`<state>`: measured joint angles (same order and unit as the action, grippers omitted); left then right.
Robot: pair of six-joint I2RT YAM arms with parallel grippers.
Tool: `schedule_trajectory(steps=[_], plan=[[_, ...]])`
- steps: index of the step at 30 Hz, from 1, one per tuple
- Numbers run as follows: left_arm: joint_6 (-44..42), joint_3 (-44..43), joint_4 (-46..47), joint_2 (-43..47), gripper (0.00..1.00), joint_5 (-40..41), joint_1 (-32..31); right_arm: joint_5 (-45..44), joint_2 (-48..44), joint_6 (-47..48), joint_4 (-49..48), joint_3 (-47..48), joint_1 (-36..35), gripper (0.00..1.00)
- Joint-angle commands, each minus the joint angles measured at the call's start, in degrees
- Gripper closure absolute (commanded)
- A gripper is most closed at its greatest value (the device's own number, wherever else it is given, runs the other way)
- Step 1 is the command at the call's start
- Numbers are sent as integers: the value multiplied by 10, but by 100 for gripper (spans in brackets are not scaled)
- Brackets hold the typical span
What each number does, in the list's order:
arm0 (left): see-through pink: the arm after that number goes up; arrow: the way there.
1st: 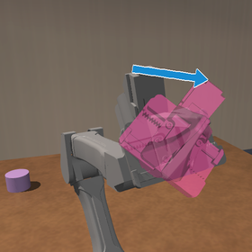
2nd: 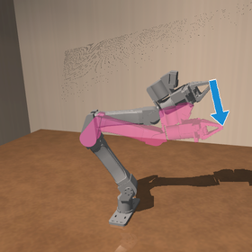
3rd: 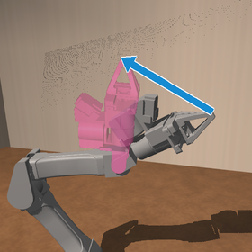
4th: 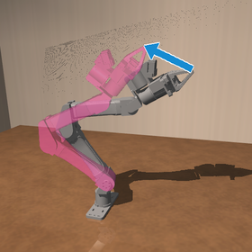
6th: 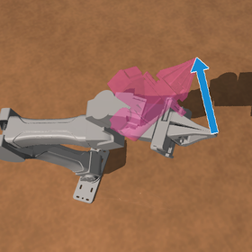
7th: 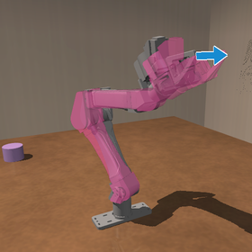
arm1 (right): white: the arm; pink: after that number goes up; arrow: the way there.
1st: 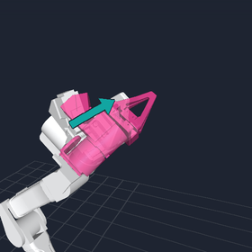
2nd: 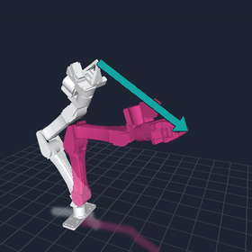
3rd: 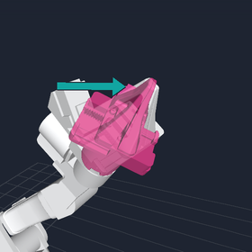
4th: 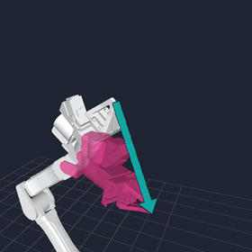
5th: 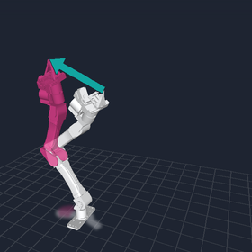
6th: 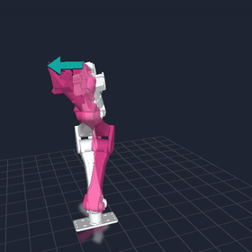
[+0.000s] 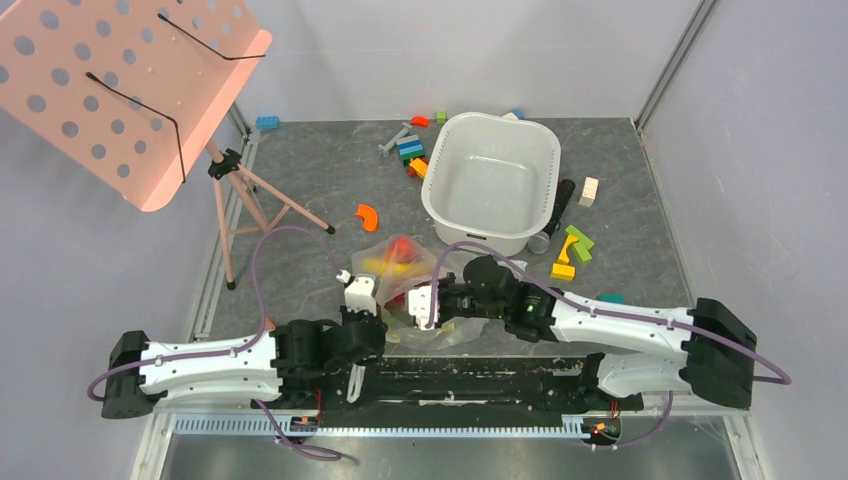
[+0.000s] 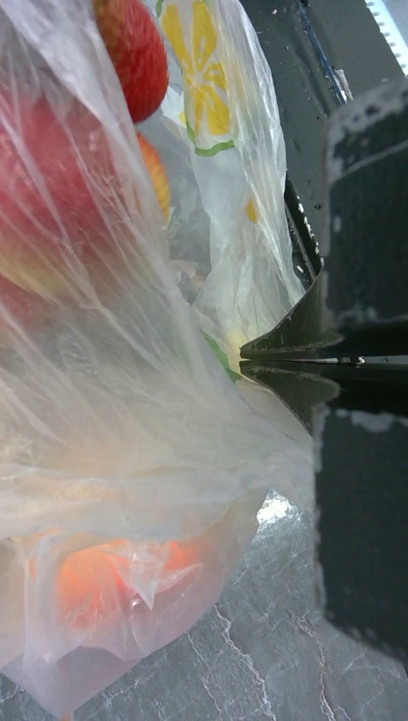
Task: Take the fake fruits out of the plastic bag
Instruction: Take out the fake fruit from the plastic bag, then place the fake fruit in the bin.
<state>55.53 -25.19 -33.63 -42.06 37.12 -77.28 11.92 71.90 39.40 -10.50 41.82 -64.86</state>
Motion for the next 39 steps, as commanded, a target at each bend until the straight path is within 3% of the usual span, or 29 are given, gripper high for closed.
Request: schedule_trajectory(steps=[1,10,17,23,32,39], plan=[[12,-5,25,0,98,27,-4,35,-47,-48,-40,4,1,100],[16,2,29,16,98,30,-4,-32,-95,-143,-75,34,5,100],[16,2,32,17,98,32,-4,-13,-126,-198,-83,72,11,100],[15,2,33,12,98,28,-3,-99,-151,-262,-138,95,16,100],[11,0,45,8,98,20,-4,-277,-84,-354,-138,229,55,100],[-1,-6,53,-3,98,4,-4,-351,13,-377,-32,350,177,100]])
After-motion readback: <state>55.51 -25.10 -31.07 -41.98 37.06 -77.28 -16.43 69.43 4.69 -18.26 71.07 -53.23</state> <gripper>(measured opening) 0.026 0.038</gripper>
